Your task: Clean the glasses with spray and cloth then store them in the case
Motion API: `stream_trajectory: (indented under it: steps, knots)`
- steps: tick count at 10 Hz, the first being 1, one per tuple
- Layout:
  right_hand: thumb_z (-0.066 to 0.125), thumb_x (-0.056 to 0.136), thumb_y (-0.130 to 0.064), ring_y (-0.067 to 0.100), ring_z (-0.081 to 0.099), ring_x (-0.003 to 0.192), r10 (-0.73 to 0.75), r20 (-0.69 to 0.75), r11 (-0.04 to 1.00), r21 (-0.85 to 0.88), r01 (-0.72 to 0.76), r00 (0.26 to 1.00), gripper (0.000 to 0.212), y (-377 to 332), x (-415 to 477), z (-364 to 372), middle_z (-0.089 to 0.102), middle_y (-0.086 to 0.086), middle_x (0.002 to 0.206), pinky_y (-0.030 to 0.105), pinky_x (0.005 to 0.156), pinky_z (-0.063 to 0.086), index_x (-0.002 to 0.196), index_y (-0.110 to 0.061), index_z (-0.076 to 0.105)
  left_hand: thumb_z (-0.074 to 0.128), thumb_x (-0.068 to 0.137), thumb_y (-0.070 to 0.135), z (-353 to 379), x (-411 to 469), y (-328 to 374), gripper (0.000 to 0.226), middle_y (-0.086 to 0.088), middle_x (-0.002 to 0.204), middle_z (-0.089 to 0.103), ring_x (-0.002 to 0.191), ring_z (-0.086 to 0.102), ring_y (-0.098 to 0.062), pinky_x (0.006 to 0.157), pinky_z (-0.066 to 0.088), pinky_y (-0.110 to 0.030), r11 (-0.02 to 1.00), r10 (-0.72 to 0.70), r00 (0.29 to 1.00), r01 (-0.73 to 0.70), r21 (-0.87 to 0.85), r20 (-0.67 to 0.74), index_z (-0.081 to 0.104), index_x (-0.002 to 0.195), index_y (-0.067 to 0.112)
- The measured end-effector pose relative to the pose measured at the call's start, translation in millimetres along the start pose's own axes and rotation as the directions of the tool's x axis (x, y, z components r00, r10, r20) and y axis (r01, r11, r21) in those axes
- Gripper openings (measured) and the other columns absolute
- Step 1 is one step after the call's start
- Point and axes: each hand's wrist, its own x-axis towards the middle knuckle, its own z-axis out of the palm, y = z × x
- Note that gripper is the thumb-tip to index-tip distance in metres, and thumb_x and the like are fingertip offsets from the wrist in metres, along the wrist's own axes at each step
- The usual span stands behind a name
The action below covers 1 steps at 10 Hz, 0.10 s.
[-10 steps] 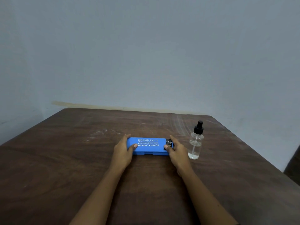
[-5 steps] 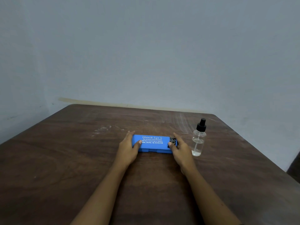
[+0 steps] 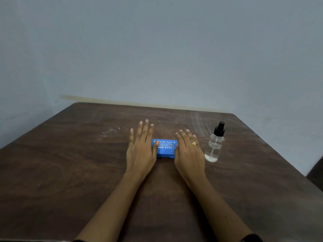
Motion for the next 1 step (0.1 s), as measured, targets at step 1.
stream_trajectory:
  steps: [1]
  knots:
    - [0.033,0.085,-0.021,0.03,0.055,0.119,0.049,0.011,0.998,0.024,-0.049,0.999,0.044,-4.2,22.3,5.5,0.064,0.013,0.12,0.047,0.101,0.041,0.115,-0.004,0.059,0.031,0.089,0.034,0.8,17.5,-1.2,0.056,-0.012,0.149,0.031,0.137,0.016,-0.021,0.111,-0.001,-0.035,0.998,-0.055,0.997,0.055,0.005,-0.059,0.032,0.138,0.008]
